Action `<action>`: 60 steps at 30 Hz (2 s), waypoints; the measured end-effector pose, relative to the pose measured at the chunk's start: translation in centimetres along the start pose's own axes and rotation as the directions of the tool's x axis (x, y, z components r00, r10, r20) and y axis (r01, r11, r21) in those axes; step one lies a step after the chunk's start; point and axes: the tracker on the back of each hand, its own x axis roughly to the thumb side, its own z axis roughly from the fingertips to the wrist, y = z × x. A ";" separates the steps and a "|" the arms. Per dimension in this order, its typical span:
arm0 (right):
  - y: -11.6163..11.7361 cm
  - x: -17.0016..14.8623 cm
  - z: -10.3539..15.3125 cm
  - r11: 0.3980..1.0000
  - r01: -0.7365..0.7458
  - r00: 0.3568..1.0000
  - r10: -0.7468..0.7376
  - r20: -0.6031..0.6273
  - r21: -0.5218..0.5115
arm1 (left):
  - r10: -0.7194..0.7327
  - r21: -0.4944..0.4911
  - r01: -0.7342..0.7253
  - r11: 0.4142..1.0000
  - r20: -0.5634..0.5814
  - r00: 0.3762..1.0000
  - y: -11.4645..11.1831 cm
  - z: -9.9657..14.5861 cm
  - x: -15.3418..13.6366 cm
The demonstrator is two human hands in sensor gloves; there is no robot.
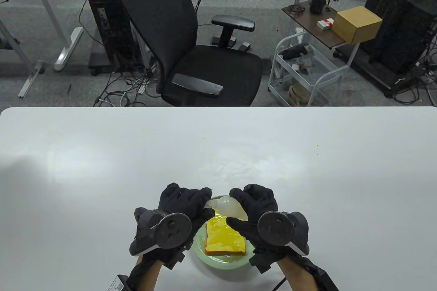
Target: Squeeze honey bottle to draw zigzag on toast
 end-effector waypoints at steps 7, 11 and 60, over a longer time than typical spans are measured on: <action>0.6 -0.8 1.3 0.984 -0.172 0.985 0.173 -0.025 0.046 | -0.095 0.115 0.106 0.988 -0.096 0.991 0.4 0.5 -0.1; 0.2 -4.2 1.4 0.995 -0.091 0.979 0.098 -0.180 0.051 | -0.031 0.095 0.045 0.994 -0.150 0.988 1.1 1.0 -1.7; 1.0 -14.8 4.0 0.971 -0.074 0.715 0.209 -0.667 0.226 | 0.014 -0.040 -0.028 0.999 -0.304 0.953 -2.0 0.9 -6.5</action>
